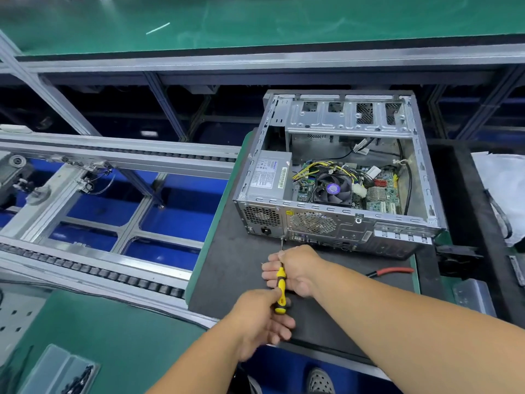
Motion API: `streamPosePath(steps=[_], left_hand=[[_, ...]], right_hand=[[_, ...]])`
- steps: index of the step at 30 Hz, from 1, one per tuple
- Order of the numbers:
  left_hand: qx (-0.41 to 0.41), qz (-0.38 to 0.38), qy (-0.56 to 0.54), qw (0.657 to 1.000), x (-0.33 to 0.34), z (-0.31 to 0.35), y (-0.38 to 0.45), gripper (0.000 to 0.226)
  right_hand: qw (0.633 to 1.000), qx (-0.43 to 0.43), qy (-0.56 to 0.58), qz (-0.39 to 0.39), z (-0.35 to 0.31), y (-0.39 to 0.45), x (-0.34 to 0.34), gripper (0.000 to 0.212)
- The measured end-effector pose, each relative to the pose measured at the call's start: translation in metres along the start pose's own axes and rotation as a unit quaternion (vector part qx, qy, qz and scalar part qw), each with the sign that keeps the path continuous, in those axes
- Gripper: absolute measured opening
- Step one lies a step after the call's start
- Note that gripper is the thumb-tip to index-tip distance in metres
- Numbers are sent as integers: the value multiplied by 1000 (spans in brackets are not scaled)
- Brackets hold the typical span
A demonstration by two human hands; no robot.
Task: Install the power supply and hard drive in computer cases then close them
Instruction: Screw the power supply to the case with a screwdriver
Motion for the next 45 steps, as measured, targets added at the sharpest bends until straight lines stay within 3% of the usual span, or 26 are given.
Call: streamPosePath(steps=[2,6,9,13,17,20,23,27,33,37,41,43,45], left_hand=[[4,-18,-73,997,4,-3,-1,32],[47,38,-74,995,1,-9,4,26],[79,95,-25,992,-3,-12,8,24],[121,207,79,968,-5,-13,12,29],[126,253,124,951,-3,-14,15,35],[136,223,97,960,-3,-16,17,33],[75,106,-8,991,-6,-18,16,32],[49,14,-41,998,-9,-16,10,29],[108,97,9,989,-5,-17,18,19],[106,145,37,983,-6,-17,17,23],[119,239,151,952,-10,-16,17,38],[123,221,160,954,-6,-16,18,38],[107,124,46,985,-3,-17,19,29]], right_hand=[[1000,6,-7,0,-1,-1,1,29],[998,-7,-56,15,-12,-4,0,12],[988,-52,-117,81,-16,-3,-9,17],[981,-47,-174,75,-18,-3,-12,27],[974,-62,-197,96,-21,-2,-4,24],[974,-54,-201,83,-24,0,-1,15],[978,-34,-197,63,-27,-2,-3,15],[987,-3,-156,25,-23,-3,-2,21],[990,-26,-130,40,-20,1,0,7],[988,-51,-113,88,-15,4,0,17],[977,-65,-168,113,-15,4,-2,24],[974,-69,-179,118,-16,5,-2,24],[975,-69,-182,110,-17,6,-3,24]])
Point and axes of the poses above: each hand's wrist, its own y-axis towards the middle knuckle, its own x-axis out of the palm, z = x × y, the point moved 2 cm from there along y, towards the middle knuckle, and after that the axes turned 7 degrees about y, right-handed, at the moved point
